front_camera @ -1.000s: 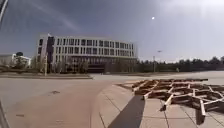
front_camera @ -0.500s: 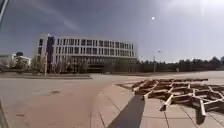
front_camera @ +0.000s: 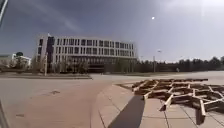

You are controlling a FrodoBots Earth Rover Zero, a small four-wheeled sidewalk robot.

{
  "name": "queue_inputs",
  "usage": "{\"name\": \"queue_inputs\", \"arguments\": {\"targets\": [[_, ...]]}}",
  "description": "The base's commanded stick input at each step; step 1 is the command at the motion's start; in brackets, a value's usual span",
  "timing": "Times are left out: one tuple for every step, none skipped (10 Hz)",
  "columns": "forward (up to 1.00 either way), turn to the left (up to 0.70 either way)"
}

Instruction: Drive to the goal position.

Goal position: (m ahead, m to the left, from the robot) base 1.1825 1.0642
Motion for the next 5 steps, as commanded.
{"name": "queue_inputs", "arguments": {"targets": [[0.05, 0.0], [0.05, 0.0], [0.04, 0.0], [0.05, 0.0], [0.05, 0.0]]}}
